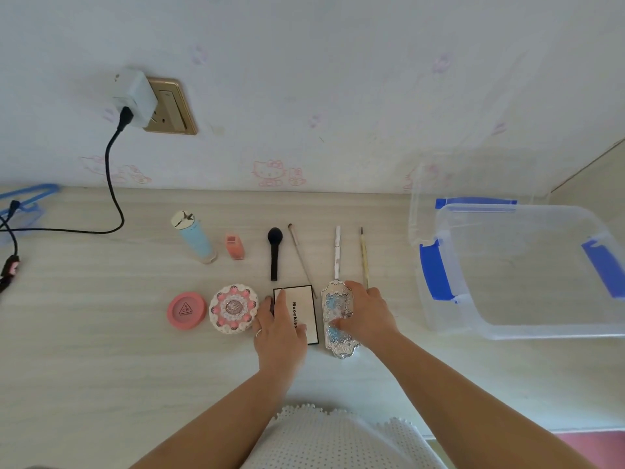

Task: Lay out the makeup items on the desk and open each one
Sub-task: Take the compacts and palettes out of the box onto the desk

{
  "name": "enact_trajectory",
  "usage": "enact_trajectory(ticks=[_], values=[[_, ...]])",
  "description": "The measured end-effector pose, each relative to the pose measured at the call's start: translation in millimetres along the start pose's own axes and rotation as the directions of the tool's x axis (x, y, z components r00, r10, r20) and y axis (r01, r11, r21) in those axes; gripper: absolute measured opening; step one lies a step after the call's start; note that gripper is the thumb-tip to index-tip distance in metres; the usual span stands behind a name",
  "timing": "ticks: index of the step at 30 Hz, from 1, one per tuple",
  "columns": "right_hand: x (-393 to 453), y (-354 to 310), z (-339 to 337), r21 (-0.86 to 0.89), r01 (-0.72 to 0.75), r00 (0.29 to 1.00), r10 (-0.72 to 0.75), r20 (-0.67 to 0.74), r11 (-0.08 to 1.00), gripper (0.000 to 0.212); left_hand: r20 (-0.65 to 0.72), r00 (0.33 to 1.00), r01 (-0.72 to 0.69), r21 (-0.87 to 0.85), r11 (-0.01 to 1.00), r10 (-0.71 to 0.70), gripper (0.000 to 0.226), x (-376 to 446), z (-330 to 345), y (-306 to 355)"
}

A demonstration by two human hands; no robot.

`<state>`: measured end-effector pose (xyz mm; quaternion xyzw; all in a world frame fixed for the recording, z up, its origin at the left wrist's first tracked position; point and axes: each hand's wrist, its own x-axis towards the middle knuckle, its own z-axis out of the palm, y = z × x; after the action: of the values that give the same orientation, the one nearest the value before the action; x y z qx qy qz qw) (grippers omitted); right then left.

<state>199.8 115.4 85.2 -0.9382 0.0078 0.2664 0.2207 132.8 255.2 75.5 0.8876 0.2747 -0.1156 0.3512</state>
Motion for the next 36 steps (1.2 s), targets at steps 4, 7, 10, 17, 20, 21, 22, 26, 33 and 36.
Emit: enact_trajectory(ticks=[4,7,10,17,20,21,22,26,33,36], values=[[-7,-6,-10,0.137,0.076,0.993,-0.062,-0.103,0.988,0.078,-0.018,0.996,-0.092,-0.155,0.984,0.090,0.068,-2,-7,6],[-19,-17,-27,0.391,0.224,0.967,-0.155,-0.201,0.893,0.059,-0.048,0.989,-0.150,-0.408,0.901,0.143,0.042,2,-21,27],[-34,-25,-54,0.592,0.315,0.946,-0.195,-0.258,0.742,0.039,-0.022,0.989,-0.130,-0.601,0.788,0.146,0.019,7,-42,60],[-47,-1,-140,0.668,0.464,0.885,-0.271,-0.378,0.582,0.027,0.000,0.972,-0.150,-0.767,0.623,0.234,0.017,-8,-49,151],[-43,25,-177,0.635,0.482,0.875,-0.289,-0.389,0.604,0.025,0.009,0.964,-0.164,-0.771,0.615,0.268,0.015,-12,-36,188],[-41,34,-188,0.629,0.487,0.871,-0.289,-0.397,0.606,0.025,0.017,0.962,-0.163,-0.765,0.623,0.274,0.014,-12,-32,198],[-37,45,-200,0.620,0.499,0.864,-0.289,-0.413,0.606,0.026,0.020,0.961,-0.166,-0.759,0.630,0.277,0.014,-12,-26,210],[-19,85,-243,0.569,0.522,0.841,-0.275,-0.465,0.636,0.029,0.003,0.961,-0.189,-0.721,0.667,0.276,0.016,2,-11,243],[30,157,-308,0.479,0.458,0.848,-0.208,-0.487,0.749,0.027,-0.006,0.976,-0.184,-0.565,0.804,0.218,0.036,44,14,286],[55,181,-319,0.450,0.391,0.878,-0.180,-0.443,0.803,0.024,0.056,0.983,-0.122,-0.513,0.850,0.174,0.059,62,20,293]])
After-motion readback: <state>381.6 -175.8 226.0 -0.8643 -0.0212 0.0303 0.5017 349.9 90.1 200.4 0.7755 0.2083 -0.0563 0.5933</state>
